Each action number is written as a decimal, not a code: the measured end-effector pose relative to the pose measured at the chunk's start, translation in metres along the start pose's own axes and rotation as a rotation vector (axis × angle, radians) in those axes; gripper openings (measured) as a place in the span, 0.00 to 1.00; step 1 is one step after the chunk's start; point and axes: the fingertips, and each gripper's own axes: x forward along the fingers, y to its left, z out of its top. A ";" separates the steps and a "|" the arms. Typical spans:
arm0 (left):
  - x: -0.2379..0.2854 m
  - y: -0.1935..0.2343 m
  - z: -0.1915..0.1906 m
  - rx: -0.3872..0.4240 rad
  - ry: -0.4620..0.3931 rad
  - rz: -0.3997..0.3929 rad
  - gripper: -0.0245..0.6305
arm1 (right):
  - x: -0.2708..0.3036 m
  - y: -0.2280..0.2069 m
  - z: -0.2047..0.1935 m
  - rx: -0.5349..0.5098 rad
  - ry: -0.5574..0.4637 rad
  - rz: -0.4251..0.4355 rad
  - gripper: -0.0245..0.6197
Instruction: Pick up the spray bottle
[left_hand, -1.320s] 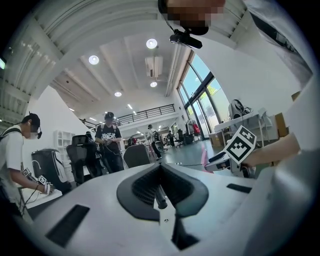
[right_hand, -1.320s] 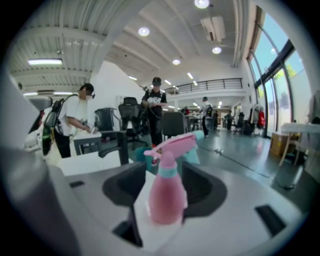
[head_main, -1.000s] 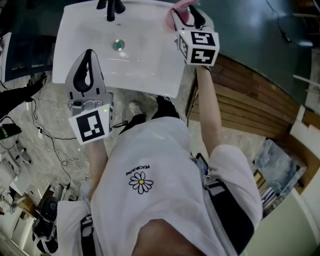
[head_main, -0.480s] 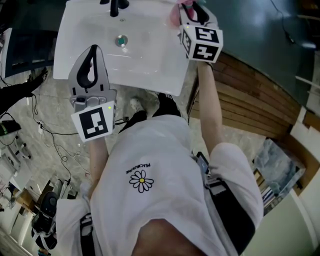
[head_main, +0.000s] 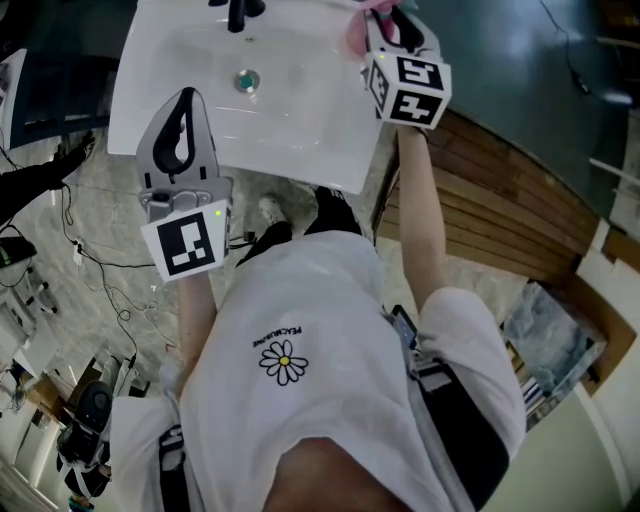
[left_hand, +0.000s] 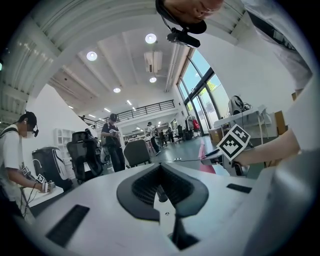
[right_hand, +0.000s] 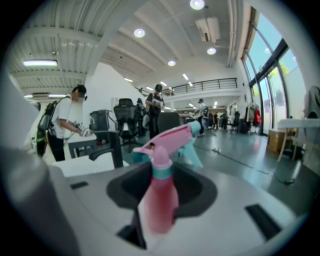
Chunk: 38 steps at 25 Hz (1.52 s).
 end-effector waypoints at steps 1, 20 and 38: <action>-0.001 0.001 0.000 -0.002 0.001 0.004 0.07 | 0.000 0.000 0.000 0.000 -0.001 -0.001 0.28; -0.023 0.033 0.011 -0.019 -0.043 0.087 0.07 | -0.011 0.018 0.051 -0.054 -0.080 -0.026 0.28; -0.107 0.090 0.045 -0.041 -0.146 0.302 0.07 | -0.101 0.127 0.152 -0.097 -0.337 0.160 0.28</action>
